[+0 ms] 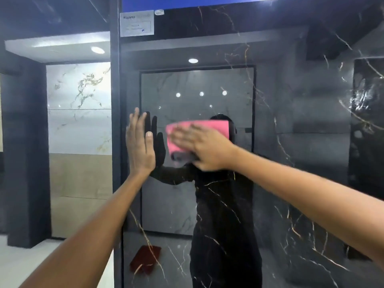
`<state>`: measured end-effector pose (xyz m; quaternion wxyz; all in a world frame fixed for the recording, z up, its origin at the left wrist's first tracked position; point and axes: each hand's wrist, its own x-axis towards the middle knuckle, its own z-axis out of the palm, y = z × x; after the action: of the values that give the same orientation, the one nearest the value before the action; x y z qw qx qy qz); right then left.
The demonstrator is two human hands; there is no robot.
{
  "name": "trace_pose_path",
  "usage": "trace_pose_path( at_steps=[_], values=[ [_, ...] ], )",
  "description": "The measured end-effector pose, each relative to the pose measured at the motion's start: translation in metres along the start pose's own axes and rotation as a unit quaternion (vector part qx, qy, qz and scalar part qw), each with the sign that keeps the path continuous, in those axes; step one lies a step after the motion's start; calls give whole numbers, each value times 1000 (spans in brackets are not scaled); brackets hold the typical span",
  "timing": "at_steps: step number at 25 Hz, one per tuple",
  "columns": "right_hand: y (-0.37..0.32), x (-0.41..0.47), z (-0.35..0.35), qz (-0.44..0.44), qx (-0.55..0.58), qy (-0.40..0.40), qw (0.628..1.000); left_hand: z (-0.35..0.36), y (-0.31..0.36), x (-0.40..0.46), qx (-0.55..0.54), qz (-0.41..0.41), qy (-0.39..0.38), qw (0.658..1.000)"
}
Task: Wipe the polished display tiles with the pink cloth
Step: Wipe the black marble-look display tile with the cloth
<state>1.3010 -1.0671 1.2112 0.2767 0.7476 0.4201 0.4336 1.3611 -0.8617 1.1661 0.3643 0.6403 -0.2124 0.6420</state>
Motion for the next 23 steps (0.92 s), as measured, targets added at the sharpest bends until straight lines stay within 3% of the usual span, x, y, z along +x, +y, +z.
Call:
trace_pose_path(
  at_steps=[2,3,5,7,8,9,10,12,14,15,16,18,19,21,23],
  values=[
    [-8,-34,8,-127,-38,-69,989,-7,0,-9,73,-20,-8,997],
    [12,-41,-1,-117,-57,-45,990,-10,-1,-14,118,-19,-20,993],
    [71,-52,-29,93,-49,44,993,-15,-7,-22,193,-9,-40,980],
    [106,-64,-55,302,-23,125,945,-23,-16,-25,241,-3,-57,969],
    [99,-67,-50,349,-11,140,927,-28,-21,-25,253,4,-71,965],
    [78,-69,-36,354,-3,136,925,-33,-25,-23,256,16,-85,963],
    [44,-72,-15,298,-3,115,947,-38,-28,-17,255,30,-98,961],
    [-27,-83,26,47,-32,21,998,-47,-32,6,264,66,-129,954],
    [-33,-81,34,-85,-74,-22,993,-52,-38,31,273,102,-170,941],
    [-14,-68,25,-51,-77,4,996,-52,-42,39,268,112,-188,938],
    [10,-49,13,54,-55,47,996,-51,-46,43,261,118,-200,937],
    [55,-9,-24,276,-36,141,950,-46,-51,40,251,126,-195,940],
    [62,9,-33,340,-17,153,928,-43,-54,37,249,129,-182,942],
    [38,33,-19,309,-18,176,935,-41,-60,31,238,132,-152,950],
    [-23,29,20,149,-29,139,979,-42,-62,30,210,122,-128,961]
  ],
)
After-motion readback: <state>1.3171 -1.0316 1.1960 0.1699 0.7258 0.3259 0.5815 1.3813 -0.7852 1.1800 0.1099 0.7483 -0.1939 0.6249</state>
